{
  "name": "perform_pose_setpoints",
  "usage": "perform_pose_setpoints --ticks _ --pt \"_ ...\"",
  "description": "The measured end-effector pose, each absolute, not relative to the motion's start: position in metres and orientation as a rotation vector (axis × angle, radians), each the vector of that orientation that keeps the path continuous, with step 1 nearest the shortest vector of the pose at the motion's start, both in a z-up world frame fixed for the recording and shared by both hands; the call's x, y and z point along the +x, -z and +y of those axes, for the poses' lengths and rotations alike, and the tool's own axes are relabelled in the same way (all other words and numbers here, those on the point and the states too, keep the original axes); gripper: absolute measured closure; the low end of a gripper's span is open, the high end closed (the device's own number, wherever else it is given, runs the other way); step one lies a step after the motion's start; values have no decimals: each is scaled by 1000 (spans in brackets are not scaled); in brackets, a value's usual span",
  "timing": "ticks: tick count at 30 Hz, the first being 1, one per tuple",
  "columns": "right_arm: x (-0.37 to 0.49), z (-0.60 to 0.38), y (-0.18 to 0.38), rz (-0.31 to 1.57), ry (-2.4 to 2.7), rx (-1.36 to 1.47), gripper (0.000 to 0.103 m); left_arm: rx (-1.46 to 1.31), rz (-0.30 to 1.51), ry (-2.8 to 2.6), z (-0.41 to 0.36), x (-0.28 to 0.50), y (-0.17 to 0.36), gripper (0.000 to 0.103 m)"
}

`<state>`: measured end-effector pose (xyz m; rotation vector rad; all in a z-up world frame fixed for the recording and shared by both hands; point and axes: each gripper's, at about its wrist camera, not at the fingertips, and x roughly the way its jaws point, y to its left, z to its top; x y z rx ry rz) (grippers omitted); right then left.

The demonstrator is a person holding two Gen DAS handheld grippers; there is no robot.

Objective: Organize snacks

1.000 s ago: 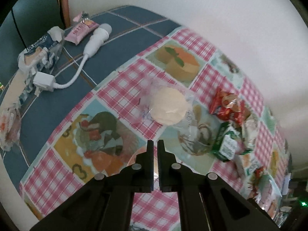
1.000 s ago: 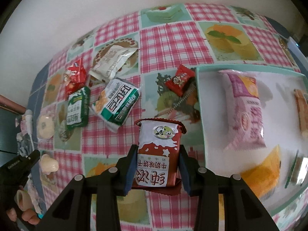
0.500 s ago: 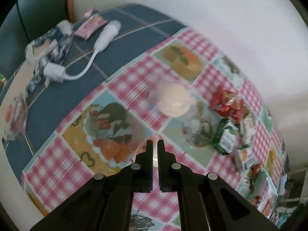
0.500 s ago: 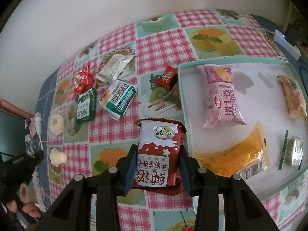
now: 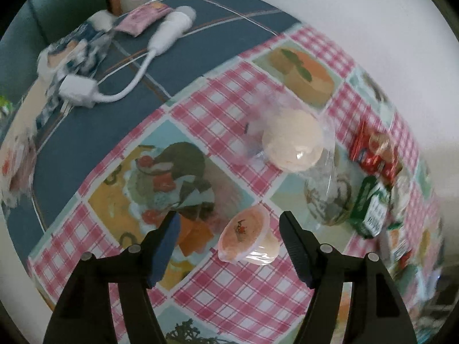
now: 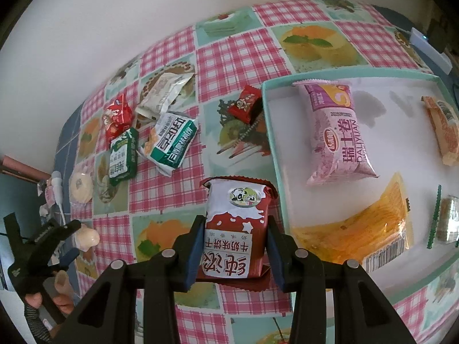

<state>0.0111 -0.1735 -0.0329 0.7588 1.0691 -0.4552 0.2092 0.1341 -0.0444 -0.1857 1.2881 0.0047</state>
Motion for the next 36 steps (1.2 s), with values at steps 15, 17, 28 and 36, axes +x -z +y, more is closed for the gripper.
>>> perform_pose_setpoints --ticks 15,17,28,36 --pt "13 -171 40 1093 459 764 60 228 1274 1 75 199 55 31" --pt "14 -171 41 1096 457 766 60 252 1270 -1 71 198 56 31" --pt "14 -172 42 1101 454 770 60 291 1266 10 61 197 58 45" --pt "13 -172 41 1102 457 772 60 292 1265 13 57 192 53 61"
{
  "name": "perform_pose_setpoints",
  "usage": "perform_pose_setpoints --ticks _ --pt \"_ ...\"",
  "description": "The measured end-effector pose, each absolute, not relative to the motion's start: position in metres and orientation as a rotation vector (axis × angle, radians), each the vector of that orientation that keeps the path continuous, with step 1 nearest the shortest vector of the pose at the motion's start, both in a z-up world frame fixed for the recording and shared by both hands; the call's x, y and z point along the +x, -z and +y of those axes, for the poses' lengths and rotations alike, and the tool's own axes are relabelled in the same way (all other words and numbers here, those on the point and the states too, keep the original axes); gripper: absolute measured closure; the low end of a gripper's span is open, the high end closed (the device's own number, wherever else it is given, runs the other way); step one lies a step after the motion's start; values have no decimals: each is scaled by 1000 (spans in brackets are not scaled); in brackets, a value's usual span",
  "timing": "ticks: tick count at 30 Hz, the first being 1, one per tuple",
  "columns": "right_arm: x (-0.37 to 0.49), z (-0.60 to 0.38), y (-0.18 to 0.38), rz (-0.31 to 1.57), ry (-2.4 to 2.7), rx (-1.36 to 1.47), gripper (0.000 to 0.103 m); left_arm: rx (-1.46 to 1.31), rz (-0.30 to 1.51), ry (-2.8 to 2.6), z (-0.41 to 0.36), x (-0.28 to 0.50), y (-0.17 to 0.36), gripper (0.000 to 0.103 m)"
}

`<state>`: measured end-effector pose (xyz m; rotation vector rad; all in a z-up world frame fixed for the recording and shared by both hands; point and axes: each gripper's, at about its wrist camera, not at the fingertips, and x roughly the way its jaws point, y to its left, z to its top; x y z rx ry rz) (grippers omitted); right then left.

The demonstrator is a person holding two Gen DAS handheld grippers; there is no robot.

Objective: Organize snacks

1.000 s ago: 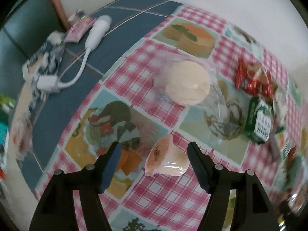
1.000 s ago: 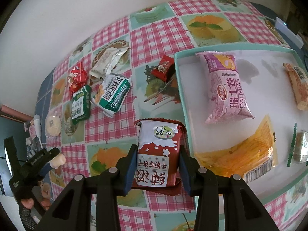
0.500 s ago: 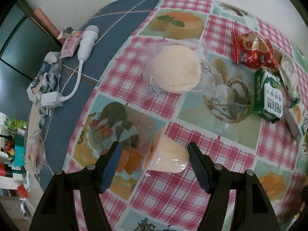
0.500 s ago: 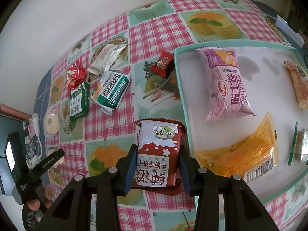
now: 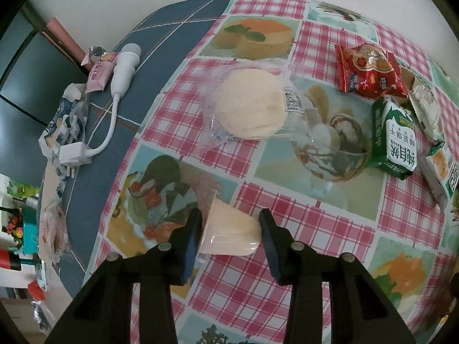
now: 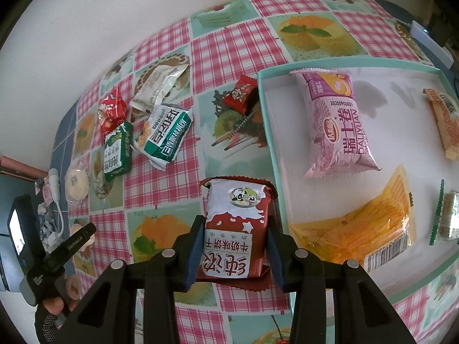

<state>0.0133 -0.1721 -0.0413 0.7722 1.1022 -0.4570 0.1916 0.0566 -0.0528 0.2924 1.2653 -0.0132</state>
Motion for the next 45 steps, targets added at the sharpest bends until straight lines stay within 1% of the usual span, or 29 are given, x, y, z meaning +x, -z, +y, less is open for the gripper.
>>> perform_pose_setpoints --ticks 2,5,15,23,31,45 --pt "13 -172 40 1100 458 772 60 286 1260 9 59 192 49 61" --pt "12 -173 37 1093 456 775 60 272 1237 4 61 189 37 65" --pt "-7 -183 7 1013 457 798 60 234 1111 54 38 166 -18 65" --pt "-42 -211 -19 940 546 813 60 214 1000 137 7 139 -63 65" --pt "-87 -256 -37 852 677 864 60 223 943 197 -23 117 -84 65" --pt "-168 -316 -53 727 867 945 60 305 886 351 -97 66 -99 65"
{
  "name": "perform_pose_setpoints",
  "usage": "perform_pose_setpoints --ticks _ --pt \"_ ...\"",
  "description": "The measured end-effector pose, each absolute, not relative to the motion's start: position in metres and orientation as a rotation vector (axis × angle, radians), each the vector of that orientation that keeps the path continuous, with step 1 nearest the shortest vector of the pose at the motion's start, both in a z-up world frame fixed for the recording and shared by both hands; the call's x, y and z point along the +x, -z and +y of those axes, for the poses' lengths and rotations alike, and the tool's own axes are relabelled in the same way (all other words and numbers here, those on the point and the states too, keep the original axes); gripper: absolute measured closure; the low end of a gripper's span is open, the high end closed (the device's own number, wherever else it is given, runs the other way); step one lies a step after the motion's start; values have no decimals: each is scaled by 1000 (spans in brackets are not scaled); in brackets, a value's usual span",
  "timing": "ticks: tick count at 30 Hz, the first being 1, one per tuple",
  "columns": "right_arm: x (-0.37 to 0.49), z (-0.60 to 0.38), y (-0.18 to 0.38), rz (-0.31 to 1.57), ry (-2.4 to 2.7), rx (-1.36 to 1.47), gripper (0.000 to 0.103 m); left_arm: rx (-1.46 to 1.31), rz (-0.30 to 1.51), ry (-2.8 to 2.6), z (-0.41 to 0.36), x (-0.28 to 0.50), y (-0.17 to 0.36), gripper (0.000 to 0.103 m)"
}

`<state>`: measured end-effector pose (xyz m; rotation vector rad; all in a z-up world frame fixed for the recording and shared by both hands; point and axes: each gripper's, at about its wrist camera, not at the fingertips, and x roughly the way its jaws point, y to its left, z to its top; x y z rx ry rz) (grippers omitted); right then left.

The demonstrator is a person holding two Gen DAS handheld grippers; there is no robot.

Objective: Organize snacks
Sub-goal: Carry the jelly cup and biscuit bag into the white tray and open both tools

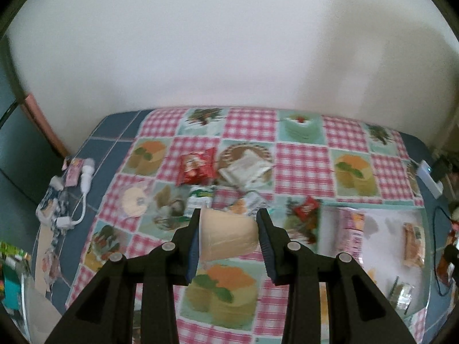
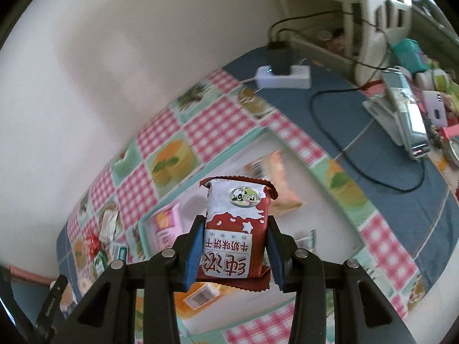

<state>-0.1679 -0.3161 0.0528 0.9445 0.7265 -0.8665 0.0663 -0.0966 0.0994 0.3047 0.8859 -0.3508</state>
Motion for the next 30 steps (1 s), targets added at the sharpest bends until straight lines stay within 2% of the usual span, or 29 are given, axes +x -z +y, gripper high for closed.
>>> perform_pose_setpoints --ticks 10,30 --pt "-192 -335 -54 696 912 964 60 383 881 518 -163 26 -95 65" --pt "-182 -354 16 894 943 1030 60 469 1068 744 -248 -6 -17 64"
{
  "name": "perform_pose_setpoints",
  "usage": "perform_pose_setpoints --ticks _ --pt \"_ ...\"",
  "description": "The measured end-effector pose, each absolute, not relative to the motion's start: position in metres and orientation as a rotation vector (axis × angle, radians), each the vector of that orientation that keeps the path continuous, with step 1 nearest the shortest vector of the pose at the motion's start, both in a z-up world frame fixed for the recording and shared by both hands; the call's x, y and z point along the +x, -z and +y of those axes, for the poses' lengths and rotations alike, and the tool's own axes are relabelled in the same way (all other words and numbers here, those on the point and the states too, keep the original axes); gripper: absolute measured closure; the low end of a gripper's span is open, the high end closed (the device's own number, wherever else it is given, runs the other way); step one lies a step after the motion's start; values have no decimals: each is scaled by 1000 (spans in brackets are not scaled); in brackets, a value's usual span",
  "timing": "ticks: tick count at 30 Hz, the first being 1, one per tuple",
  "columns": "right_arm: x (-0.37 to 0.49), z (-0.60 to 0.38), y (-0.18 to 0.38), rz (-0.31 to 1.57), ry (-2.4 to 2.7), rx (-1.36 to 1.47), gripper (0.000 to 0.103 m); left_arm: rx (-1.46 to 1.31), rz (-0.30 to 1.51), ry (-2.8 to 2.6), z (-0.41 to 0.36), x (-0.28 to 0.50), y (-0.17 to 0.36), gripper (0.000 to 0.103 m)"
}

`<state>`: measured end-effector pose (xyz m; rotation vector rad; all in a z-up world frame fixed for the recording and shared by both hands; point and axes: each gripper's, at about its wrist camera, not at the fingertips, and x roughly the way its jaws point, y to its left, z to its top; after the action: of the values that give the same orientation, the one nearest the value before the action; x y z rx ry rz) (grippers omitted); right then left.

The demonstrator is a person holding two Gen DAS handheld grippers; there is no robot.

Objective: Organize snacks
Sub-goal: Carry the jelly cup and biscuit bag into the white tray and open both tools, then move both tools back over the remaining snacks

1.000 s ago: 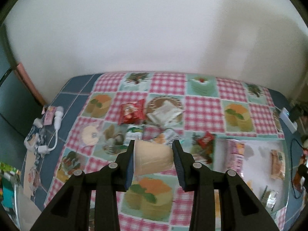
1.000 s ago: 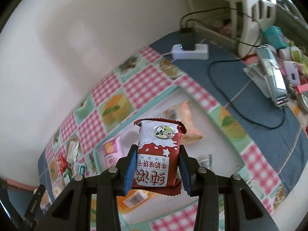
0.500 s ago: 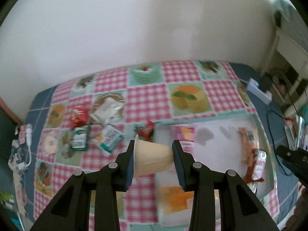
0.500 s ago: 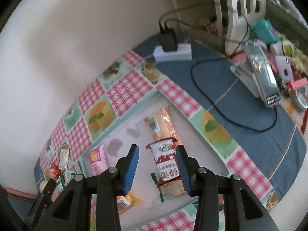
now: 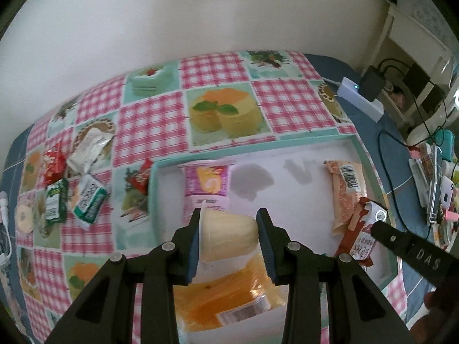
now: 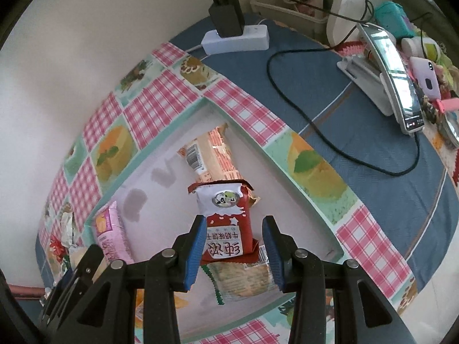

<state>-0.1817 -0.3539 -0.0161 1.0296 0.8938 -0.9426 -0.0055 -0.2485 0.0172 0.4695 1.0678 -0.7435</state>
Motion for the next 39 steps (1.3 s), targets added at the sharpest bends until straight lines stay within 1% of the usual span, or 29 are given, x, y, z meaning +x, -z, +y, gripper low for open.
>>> perform_pose_setpoints --ticks 8,10,11,12,16,18,25,27,29,31,32,33,34,35,37,39 --pt "-181 -358 23 914 955 1042 60 470 1114 762 -261 -11 -3 64" --pt "-183 -358 23 915 956 1046 60 467 1109 755 -260 -11 -5 59" --pt "-183 -358 24 915 957 1047 60 461 1110 754 -259 -10 -6 49" --pt "-183 -358 24 917 957 1047 60 454 1113 755 -258 -9 -7 42" --pt "-183 -359 25 915 955 1051 60 440 1136 702 -247 -1 -11 39" --pt "-183 -359 26 910 955 1052 60 422 1153 672 -237 5 -12 36" --pt "-177 -352 25 914 922 1040 60 322 1200 557 -193 34 -17 33" --pt "-173 -351 22 911 901 1032 60 315 1200 531 -183 39 -19 30" --pt "-170 -348 19 908 890 1030 60 310 1193 508 -173 44 -21 29" --pt "-168 -346 15 918 899 1012 59 316 1175 472 -163 49 -23 20" --pt "-167 -344 12 921 906 999 59 321 1162 455 -159 51 -25 17" --pt "-165 -341 9 921 909 986 58 326 1147 435 -154 53 -27 17" --pt "-164 -339 7 920 909 978 54 328 1140 423 -151 55 -28 17" --pt "-161 -337 4 919 913 966 42 323 1135 407 -146 57 -29 17" --pt "-152 -330 -2 925 920 923 29 307 1132 388 -138 62 -29 16" --pt "-140 -323 -4 946 899 875 28 301 1135 375 -133 66 -28 9"
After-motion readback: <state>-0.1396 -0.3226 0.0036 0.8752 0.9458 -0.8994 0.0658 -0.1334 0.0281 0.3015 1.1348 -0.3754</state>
